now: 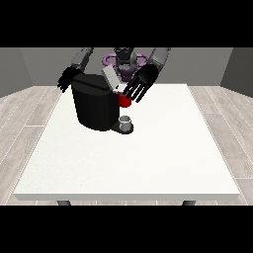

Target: Insert the coffee pod into the coffee machine and close the lid

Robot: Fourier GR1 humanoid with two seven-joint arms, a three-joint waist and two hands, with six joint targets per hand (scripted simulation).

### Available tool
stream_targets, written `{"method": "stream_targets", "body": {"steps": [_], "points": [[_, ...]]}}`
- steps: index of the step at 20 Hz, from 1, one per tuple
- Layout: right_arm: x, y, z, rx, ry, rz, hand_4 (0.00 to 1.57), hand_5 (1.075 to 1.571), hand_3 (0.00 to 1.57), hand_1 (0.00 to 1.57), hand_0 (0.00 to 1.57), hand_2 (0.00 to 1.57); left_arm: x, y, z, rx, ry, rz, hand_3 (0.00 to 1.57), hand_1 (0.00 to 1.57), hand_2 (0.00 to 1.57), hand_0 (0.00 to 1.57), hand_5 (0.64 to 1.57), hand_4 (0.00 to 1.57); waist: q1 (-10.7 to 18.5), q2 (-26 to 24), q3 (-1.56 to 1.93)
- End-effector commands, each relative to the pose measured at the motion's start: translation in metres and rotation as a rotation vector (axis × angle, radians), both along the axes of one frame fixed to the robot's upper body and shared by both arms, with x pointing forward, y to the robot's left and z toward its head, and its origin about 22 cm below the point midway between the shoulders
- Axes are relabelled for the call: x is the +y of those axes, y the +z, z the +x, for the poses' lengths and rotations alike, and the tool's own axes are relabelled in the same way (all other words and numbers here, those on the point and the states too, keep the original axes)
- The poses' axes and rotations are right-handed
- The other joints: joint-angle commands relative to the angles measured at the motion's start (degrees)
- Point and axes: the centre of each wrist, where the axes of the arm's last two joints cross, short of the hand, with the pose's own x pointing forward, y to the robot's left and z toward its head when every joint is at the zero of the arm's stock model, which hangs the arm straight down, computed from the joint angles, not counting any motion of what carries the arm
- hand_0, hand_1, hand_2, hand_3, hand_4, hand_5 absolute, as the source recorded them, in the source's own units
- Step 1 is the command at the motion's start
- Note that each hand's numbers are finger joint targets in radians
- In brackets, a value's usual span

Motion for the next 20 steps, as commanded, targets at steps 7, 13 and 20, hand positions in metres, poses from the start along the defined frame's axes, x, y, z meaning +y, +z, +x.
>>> {"method": "stream_targets", "body": {"steps": [7,13,20], "points": [[-0.008,-0.021,-0.005,0.094,-0.053,-0.02,0.35,1.571,0.0,0.0,0.0,0.0,-0.021,-0.027,-0.001,0.063,-0.04,0.038,0.0,0.0,0.0,0.0,1.571,0.0,2.9,-4.0,-0.06],[-0.018,-0.015,0.002,0.05,-0.072,0.006,0.42,1.571,0.0,0.0,0.0,0.0,-0.005,-0.018,-0.003,0.041,-0.043,0.04,0.0,0.0,0.0,0.0,1.571,0.0,4.0,-4.0,-0.05],[-0.031,-0.049,-0.022,0.125,-0.113,0.027,0.38,1.571,0.0,0.0,0.0,0.0,0.0,-0.058,-0.011,0.123,-0.073,-0.1,0.0,0.0,0.0,0.0,1.571,0.0,7.2,-9.2,-0.07]]}}
